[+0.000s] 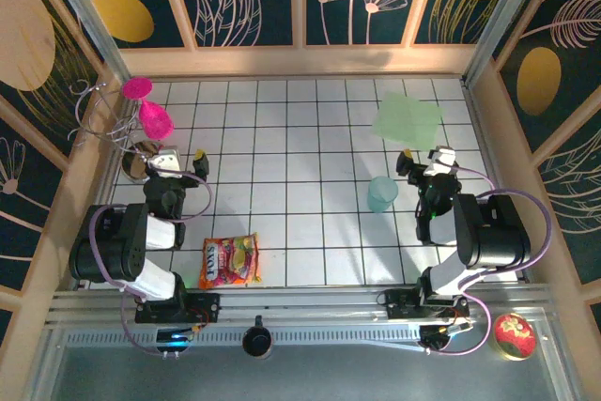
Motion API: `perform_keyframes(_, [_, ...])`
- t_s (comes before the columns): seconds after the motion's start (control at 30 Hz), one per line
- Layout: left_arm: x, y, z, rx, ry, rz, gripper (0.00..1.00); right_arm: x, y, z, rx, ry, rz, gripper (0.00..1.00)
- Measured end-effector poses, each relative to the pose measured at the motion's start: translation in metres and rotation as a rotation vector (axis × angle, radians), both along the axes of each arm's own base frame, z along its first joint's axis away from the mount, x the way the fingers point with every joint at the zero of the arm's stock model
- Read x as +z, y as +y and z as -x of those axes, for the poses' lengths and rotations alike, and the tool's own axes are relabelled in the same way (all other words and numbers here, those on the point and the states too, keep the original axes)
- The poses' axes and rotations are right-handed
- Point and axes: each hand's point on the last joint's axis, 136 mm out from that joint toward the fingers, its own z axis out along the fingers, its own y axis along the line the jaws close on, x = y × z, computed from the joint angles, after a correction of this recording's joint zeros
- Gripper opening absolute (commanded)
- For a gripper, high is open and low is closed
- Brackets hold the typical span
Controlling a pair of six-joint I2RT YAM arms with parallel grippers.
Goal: Fold a paper plane with a square sheet of paper (pick it up from the middle)
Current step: Move the square sheet of paper to the center of the table.
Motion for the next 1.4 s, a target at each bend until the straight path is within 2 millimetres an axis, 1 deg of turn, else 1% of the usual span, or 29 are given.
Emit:
perform_keyframes(1.1, [0.000, 0.003, 0.000, 0.019, -0.002, 0.005, 0.99, 0.000, 0.001, 0.000, 0.004, 0.000, 0.000, 0.99])
perform_keyframes(1.23, [-0.001, 0.007, 0.007, 0.043, -0.009, 0.009, 0.99, -0.001, -0.001, 0.000, -0.006, 0.004, 0.000, 0.99])
perform_keyframes(1.3, [-0.002, 0.010, 0.013, 0.062, -0.009, 0.012, 0.99, -0.003, -0.002, -0.002, -0.022, 0.023, 0.003, 0.99])
perform_keyframes(1.37, [0.006, 0.013, 0.019, 0.077, -0.028, 0.017, 0.99, 0.002, -0.002, -0.005, -0.032, 0.034, 0.007, 0.99])
perform_keyframes(1.4, [0.013, 0.014, 0.021, 0.085, -0.045, 0.019, 0.99, 0.008, -0.001, -0.009, -0.037, 0.033, 0.011, 0.99])
